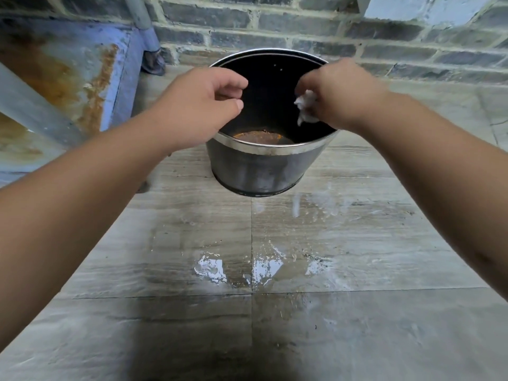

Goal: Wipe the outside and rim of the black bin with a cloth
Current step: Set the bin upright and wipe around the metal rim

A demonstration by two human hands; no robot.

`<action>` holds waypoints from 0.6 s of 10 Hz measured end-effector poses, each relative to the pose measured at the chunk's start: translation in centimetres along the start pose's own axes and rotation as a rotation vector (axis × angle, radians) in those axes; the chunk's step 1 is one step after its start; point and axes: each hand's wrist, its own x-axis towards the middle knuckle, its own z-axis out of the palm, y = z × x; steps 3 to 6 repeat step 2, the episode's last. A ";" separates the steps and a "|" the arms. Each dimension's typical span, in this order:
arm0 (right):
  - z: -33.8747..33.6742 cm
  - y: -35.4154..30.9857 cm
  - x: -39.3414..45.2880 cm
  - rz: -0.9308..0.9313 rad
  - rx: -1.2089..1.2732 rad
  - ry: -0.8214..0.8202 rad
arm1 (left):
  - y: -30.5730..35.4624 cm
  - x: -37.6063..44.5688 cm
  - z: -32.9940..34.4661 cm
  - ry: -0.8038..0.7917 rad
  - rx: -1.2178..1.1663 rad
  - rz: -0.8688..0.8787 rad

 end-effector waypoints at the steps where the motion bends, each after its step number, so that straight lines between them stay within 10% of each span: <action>1: 0.5 0.7 -0.3 0.079 -0.158 -0.107 | -0.5 -0.1 -0.4 0.036 0.137 0.058; 6: 0.7 1.2 -1.0 0.090 -0.112 0.059 | -0.7 -0.4 -0.7 0.034 0.376 0.146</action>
